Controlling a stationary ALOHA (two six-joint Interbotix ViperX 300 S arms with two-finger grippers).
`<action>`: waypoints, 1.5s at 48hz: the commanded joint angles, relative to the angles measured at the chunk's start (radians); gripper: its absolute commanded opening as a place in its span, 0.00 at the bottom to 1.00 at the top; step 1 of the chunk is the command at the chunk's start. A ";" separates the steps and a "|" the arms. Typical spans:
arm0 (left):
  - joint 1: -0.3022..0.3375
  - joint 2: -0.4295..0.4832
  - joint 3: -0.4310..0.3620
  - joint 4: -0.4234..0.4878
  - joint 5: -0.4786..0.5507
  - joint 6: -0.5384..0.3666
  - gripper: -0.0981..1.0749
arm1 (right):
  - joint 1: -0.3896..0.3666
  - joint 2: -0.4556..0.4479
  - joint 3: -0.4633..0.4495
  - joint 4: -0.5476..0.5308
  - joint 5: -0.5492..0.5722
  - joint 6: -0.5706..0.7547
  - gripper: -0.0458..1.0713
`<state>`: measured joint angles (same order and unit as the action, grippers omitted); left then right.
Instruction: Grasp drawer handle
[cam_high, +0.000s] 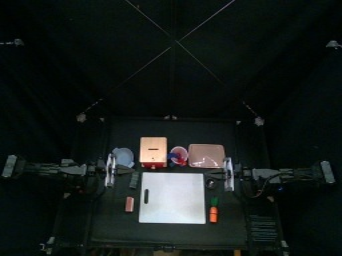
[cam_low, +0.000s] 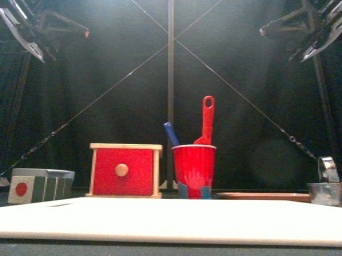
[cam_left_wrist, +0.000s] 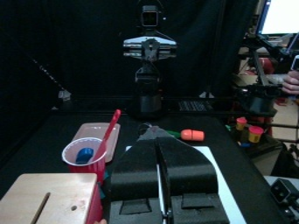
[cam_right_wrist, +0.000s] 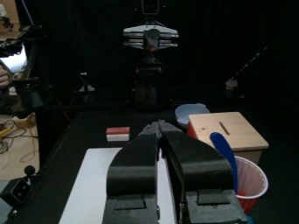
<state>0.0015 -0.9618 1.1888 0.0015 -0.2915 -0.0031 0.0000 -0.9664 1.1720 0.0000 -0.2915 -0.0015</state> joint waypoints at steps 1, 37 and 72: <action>0.006 0.011 -0.017 -0.012 -0.044 -0.002 0.08 | -0.006 0.009 -0.017 -0.003 -0.009 0.003 0.05; -0.037 0.249 -0.014 -0.577 -0.064 -0.058 0.36 | -0.190 0.433 -0.376 0.259 0.015 0.017 0.06; -0.066 0.531 -0.118 -1.166 -0.078 -0.058 0.71 | -0.380 1.065 -1.071 0.247 0.693 0.008 0.06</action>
<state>-0.0629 -0.4694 1.1152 -1.1213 -0.3543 -0.0629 -0.3559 0.0782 0.1810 0.2546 0.3543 0.0077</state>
